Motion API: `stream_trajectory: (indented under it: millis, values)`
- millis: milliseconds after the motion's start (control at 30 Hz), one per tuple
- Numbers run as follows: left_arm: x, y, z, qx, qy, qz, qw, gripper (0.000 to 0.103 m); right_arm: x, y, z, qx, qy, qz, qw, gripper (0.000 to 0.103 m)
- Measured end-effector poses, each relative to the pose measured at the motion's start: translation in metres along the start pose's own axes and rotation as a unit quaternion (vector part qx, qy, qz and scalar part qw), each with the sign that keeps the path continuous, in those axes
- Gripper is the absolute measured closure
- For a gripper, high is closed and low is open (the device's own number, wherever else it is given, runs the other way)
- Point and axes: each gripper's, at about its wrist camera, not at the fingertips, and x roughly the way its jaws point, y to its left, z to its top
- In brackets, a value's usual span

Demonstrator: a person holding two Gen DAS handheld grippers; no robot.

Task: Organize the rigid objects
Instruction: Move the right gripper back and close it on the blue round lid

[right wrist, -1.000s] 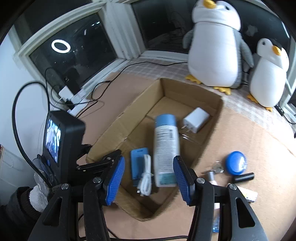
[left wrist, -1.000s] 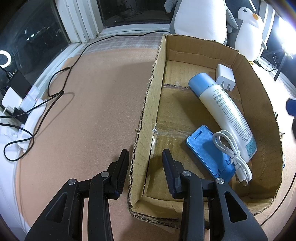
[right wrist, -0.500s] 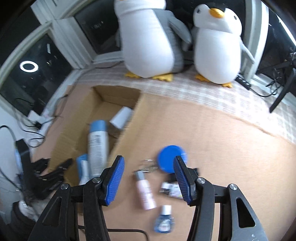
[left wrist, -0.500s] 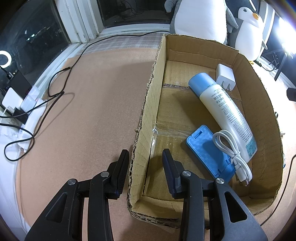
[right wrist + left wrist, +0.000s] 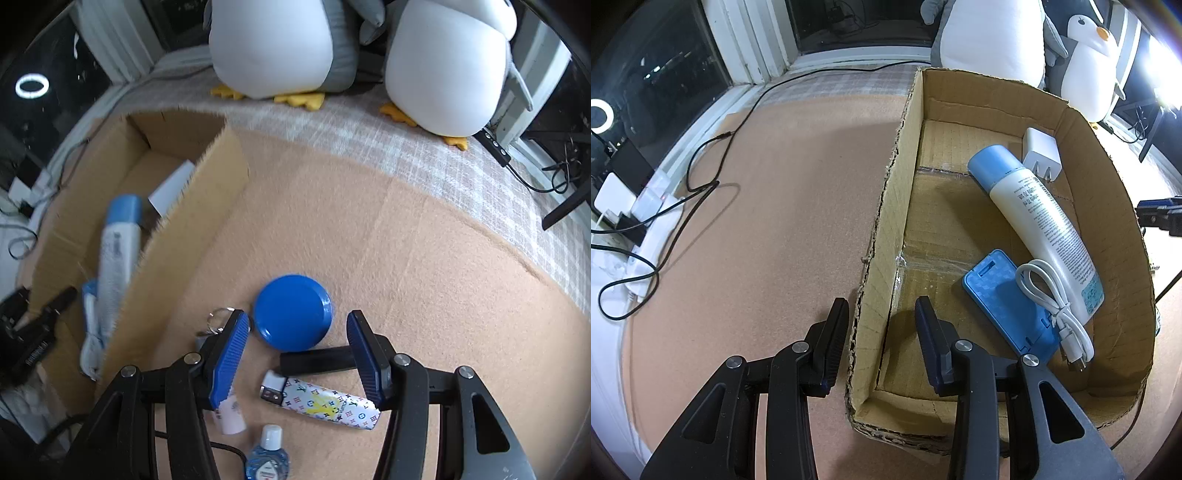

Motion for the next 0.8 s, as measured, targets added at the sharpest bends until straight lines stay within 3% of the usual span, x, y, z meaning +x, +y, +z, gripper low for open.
stream_trajectory:
  millis: [300,800]
  values:
    - [0.0,0.001,-0.001,-0.002,0.0,-0.002,1.0,0.067,0.013,0.009,0.0,-0.028,0.012,-0.024,0.999,0.051]
    - [0.0,0.002,-0.001,-0.004,0.0,-0.004,1.0,0.067,0.03,0.014,0.01,-0.021,0.022,-0.036,0.999,0.052]
